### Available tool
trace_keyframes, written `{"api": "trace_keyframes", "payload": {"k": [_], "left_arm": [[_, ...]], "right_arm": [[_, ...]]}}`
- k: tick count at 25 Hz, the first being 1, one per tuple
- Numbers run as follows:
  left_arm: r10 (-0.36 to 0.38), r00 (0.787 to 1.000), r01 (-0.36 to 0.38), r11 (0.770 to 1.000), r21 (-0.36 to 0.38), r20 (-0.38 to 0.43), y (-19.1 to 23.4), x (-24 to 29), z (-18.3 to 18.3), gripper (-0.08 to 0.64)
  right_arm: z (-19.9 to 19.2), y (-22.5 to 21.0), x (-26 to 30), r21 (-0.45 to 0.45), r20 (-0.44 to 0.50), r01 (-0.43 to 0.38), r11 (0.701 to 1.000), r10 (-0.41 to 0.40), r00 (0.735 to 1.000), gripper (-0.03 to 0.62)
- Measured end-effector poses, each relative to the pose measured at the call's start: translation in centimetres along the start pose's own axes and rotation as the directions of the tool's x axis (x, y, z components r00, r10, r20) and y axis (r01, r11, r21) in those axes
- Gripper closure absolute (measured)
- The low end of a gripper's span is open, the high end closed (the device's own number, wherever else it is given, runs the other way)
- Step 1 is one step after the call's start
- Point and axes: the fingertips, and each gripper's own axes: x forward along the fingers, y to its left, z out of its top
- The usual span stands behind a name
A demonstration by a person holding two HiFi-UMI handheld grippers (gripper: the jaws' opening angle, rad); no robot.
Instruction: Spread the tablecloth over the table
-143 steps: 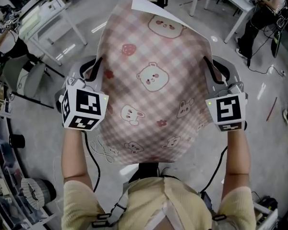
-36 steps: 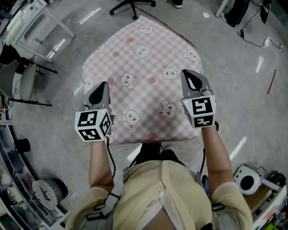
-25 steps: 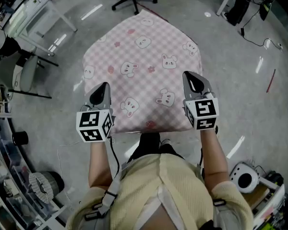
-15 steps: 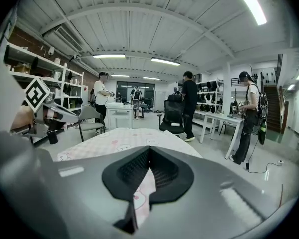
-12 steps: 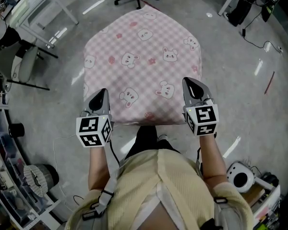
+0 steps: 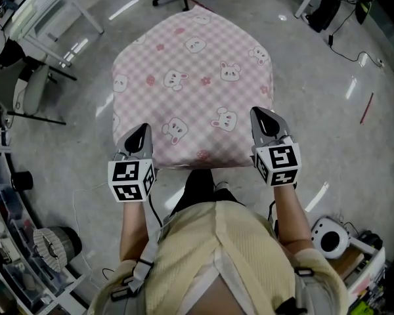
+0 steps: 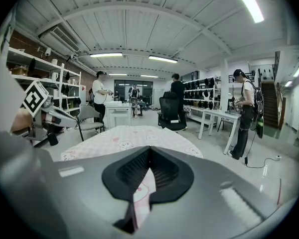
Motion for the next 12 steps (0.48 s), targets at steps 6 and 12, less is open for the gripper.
{"api": "trace_keyframes", "payload": {"k": [6, 12], "left_arm": [[-0.022, 1.000, 0.022, 0.999, 0.033, -0.001, -0.4, 0.7, 0.5, 0.554], [-0.048, 0.999, 0.049, 0.998, 0.038, -0.009, -1.0, 1.6, 1.2, 0.554]], "right_arm": [[-0.1, 0.3, -0.2, 0.001, -0.009, 0.013, 1.000, -0.013, 1.000, 0.589], [-0.2, -0.2, 0.0, 0.006, -0.022, 0.022, 1.000, -0.022, 1.000, 0.588]]}}
